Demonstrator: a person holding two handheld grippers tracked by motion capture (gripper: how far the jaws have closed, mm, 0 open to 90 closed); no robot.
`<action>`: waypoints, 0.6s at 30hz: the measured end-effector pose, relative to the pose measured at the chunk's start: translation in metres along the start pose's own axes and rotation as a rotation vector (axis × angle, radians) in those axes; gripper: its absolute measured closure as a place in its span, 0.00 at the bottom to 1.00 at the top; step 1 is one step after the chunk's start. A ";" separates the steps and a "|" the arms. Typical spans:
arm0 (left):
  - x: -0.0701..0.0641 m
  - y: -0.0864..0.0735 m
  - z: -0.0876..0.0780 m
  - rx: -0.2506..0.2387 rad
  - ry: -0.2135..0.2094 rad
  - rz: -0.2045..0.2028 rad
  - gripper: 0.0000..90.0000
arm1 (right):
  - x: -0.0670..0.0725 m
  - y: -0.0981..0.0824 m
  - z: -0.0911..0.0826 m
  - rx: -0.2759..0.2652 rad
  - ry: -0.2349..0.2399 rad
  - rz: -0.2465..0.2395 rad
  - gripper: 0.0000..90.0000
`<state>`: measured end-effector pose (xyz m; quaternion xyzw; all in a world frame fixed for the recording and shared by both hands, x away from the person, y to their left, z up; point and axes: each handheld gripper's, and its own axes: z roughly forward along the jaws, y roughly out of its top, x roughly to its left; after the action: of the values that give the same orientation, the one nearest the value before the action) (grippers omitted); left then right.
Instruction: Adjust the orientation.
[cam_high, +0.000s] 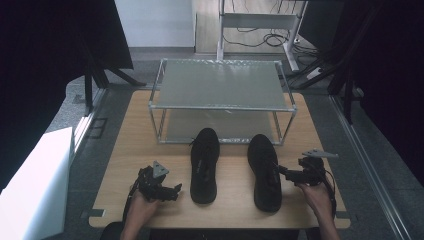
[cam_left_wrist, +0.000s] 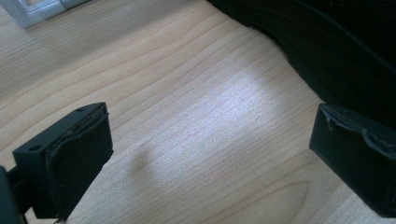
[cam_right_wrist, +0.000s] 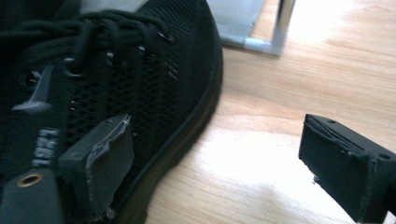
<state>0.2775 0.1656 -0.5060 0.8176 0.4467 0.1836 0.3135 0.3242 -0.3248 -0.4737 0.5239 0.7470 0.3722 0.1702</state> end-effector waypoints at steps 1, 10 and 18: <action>0.000 0.000 0.000 -0.001 -0.001 -0.004 0.00 | -0.001 -0.001 0.000 0.004 0.000 -0.001 0.11; 0.003 0.001 -0.003 0.003 0.007 -0.038 0.00 | -0.008 -0.010 -0.002 -0.013 0.011 -0.008 0.09; 0.004 0.002 -0.007 -0.018 0.024 -0.055 0.00 | -0.007 -0.015 -0.009 -0.048 0.020 -0.031 0.06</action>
<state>0.2764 0.1704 -0.4993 0.7999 0.4711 0.1887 0.3205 0.3113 -0.3375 -0.4795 0.5043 0.7476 0.3924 0.1813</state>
